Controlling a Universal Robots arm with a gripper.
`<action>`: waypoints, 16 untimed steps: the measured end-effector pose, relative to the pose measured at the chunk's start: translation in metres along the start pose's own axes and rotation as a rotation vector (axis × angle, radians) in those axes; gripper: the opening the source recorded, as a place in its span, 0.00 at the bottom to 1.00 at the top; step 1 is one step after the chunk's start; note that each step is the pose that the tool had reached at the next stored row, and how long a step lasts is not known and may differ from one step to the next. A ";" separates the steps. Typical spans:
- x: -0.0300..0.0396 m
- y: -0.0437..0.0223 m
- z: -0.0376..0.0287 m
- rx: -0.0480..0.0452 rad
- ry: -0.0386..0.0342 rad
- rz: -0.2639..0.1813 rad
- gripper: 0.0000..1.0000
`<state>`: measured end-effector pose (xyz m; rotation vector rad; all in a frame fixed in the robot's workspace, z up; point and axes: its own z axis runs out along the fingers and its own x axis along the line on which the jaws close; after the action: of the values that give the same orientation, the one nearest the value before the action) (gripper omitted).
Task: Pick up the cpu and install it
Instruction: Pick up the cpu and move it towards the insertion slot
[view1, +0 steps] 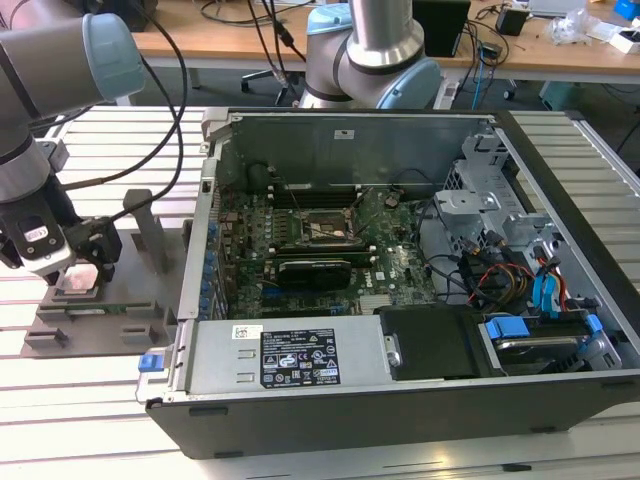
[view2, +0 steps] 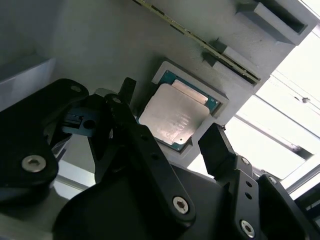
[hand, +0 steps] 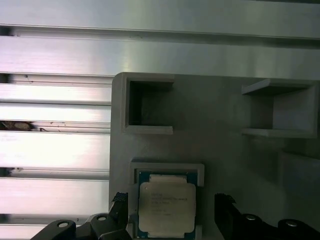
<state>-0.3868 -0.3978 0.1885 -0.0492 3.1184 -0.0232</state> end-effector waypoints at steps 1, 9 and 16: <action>0.0000 0.0000 0.0002 0.0000 -0.0001 0.000 0.78; 0.0000 0.0000 0.0024 0.0000 -0.0001 0.000 0.78; 0.0001 0.0001 0.0063 -0.0001 -0.0001 0.000 0.78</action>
<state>-0.3868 -0.3978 0.1823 -0.0491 3.1183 -0.0231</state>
